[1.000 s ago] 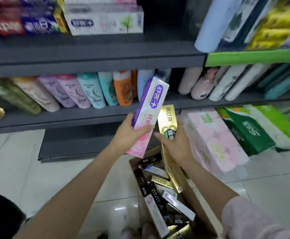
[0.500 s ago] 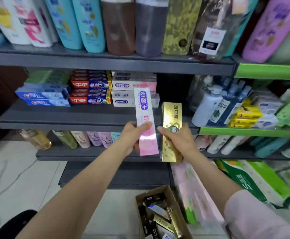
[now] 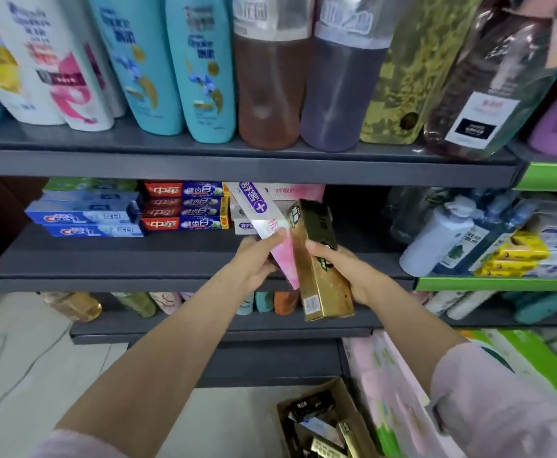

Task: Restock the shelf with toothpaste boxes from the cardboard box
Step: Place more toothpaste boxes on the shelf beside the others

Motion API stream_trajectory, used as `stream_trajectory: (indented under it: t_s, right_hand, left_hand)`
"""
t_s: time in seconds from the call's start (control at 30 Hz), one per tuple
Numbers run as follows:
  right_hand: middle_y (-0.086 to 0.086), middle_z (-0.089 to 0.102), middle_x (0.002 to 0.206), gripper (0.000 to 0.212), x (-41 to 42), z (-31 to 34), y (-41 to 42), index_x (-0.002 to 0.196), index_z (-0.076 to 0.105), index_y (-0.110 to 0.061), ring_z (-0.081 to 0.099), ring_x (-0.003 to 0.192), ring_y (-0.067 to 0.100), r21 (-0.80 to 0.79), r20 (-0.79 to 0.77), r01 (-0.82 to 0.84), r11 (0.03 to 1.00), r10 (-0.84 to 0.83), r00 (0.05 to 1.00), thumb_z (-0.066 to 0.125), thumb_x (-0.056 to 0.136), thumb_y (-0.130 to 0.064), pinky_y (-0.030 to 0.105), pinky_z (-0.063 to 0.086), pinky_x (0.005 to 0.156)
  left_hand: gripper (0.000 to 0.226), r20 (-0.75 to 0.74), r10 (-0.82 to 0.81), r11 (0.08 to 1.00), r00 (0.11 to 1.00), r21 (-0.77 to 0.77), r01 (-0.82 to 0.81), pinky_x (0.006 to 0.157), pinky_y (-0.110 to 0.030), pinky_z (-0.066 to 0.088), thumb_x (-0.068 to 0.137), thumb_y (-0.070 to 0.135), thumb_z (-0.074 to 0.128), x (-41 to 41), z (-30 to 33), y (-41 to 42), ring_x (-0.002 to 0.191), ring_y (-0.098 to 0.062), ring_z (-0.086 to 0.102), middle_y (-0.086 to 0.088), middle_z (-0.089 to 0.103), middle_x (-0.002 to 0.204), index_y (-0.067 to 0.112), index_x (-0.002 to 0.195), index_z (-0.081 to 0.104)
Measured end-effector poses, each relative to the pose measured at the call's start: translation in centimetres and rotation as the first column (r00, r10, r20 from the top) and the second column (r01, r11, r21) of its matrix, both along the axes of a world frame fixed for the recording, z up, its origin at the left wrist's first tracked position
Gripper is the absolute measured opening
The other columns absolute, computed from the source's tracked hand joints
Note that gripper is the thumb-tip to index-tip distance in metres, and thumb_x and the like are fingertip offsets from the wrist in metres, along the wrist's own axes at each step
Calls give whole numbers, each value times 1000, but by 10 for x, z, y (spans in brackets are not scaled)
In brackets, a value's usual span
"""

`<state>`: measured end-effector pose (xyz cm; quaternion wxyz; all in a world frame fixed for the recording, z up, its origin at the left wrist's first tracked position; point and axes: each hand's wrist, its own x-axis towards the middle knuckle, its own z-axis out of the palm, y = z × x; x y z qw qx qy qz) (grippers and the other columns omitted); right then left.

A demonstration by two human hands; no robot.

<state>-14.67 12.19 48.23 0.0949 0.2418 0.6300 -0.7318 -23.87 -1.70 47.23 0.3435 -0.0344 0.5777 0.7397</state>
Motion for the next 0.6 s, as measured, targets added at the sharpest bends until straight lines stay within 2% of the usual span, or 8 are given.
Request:
stream_trajectory:
  t_s: [0.07,0.13,0.2,0.3,0.4,0.43,0.5,0.6]
  right_hand:
    - [0,72,86,21,-13,-3,-2,101,62,-21,68,75,14,50,-14,-14,999,15,1000,69,82,-26,28,55,67]
    - [-4,71,91,30,-22,-6,-3,104,60,-26,67,81,12,136,-38,-18,991,23,999,74,78,-22,25,52,69]
    - [-6,70,96,38,-27,-8,2,105,58,-29,67,92,14,263,-60,1,965,16,998,78,75,-20,24,52,74]
    - [-11,64,101,49,-30,-1,16,107,54,-26,62,97,9,513,-39,-63,856,96,995,84,68,-25,20,47,76]
    - [-15,54,113,68,-41,7,33,121,46,-26,53,111,11,724,-5,-134,677,199,980,85,66,-32,21,38,85]
    - [-14,50,121,79,-48,6,38,132,41,-24,49,117,12,788,1,-136,601,219,976,84,66,-35,20,34,89]
    - [-6,43,140,94,-61,7,46,144,29,-22,43,127,16,841,8,-127,527,222,975,82,68,-37,20,30,92]
    - [-3,37,147,100,-80,-3,58,146,23,-23,40,132,19,892,33,-152,427,274,961,82,67,-39,23,30,97]
  left_hand:
    - [11,0,-43,999,999,15,42,86,-43,52,94,11,54,-11,-6,1,90,-24,65,-12,68,96,5,96,63]
    - [19,7,-62,998,998,27,62,95,-48,49,94,11,55,-18,-11,4,103,-28,64,-16,67,109,3,110,59]
    - [41,-41,14,1000,999,-17,-15,98,-47,48,89,6,63,-23,-12,7,108,-27,62,-15,64,118,4,126,44]
    - [65,-333,104,951,937,-242,-191,102,-33,42,76,4,75,-37,-16,8,120,-27,54,-16,54,130,12,126,35]
    - [116,-559,64,872,827,-372,-319,110,-42,35,68,9,83,-59,-23,5,137,-38,31,-23,17,151,26,150,2]
    - [117,-635,-17,838,772,-431,-335,111,-44,34,67,14,83,-65,-26,7,139,-40,27,-23,7,152,28,150,2]
    - [105,-687,-312,677,657,-646,-353,112,-45,31,70,32,81,-75,-25,12,141,-41,19,-20,3,154,28,150,12]
    - [85,-644,-465,441,608,-763,-472,107,-47,32,79,45,70,-92,-28,20,135,-42,26,-19,22,150,27,147,23]
